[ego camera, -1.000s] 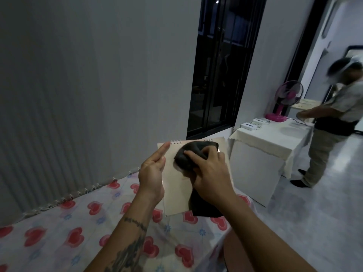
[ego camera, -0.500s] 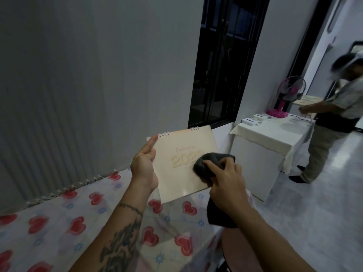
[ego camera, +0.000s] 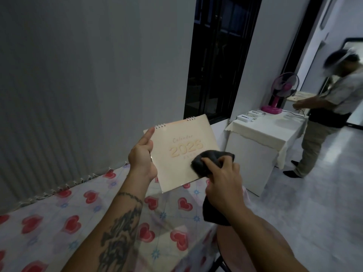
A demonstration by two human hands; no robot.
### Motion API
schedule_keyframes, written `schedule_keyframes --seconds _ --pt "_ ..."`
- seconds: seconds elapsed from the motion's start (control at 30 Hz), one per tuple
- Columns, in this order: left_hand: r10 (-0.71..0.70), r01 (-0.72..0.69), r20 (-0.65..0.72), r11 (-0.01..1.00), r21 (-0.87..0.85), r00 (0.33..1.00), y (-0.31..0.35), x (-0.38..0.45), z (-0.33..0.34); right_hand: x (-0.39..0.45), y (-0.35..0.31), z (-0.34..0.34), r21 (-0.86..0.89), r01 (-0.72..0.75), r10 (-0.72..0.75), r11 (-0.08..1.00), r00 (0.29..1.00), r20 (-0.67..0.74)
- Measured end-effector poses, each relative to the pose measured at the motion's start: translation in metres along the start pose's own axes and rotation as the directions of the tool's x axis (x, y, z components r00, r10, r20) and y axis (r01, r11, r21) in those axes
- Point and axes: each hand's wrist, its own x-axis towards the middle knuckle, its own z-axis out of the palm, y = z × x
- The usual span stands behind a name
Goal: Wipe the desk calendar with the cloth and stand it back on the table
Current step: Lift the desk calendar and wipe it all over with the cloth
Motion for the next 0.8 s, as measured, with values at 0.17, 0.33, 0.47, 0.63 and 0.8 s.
schedule_keyframes --seconds 0.17,0.33,0.47,0.63,0.8 --pt "-0.054 0.056 -0.031 0.996 0.074 0.998 -0.006 -0.004 0.013 -0.029 -0.04 0.014 0.047 0.246 -0.249 0.968 0.966 0.071" --pt "-0.058 0.058 -0.065 0.998 0.0 0.996 -0.004 -0.002 0.002 -0.016 -0.02 0.015 0.025 0.291 -0.292 0.957 0.952 0.095" --pt "-0.031 0.026 -0.068 0.997 -0.077 0.997 0.004 0.001 -0.006 0.004 0.0 0.009 -0.013 0.064 -0.063 0.998 0.997 0.04" --pt "-0.045 0.045 -0.085 0.999 0.003 0.995 0.0 0.001 0.001 -0.017 -0.027 0.012 0.05 0.183 -0.185 0.982 0.982 0.039" --pt "-0.088 0.075 0.064 0.979 0.188 0.994 -0.005 -0.011 0.008 -0.011 -0.044 0.011 0.047 0.371 -0.374 0.927 0.925 0.069"
